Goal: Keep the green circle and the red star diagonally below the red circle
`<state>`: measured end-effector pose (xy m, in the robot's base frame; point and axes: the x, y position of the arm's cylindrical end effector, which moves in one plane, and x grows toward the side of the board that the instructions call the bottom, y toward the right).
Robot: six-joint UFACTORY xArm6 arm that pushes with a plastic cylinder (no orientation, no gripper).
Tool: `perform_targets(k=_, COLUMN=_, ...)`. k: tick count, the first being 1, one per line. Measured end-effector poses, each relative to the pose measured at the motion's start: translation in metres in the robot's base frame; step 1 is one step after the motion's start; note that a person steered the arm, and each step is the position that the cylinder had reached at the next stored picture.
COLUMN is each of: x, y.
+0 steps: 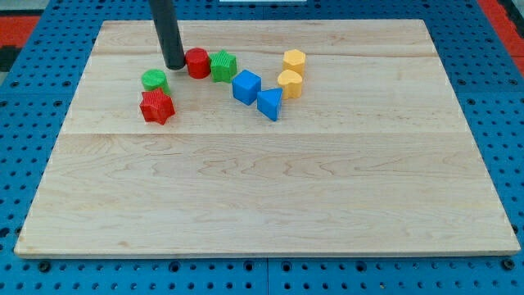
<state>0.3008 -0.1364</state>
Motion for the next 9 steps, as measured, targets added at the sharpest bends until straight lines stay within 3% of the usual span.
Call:
perform_targets(k=2, x=0.000, y=-0.005)
perform_targets(k=3, x=0.014, y=-0.074)
perform_targets(k=4, x=0.043, y=-0.098)
perform_targets(k=7, x=0.051, y=-0.027)
perform_targets(k=9, x=0.051, y=-0.019)
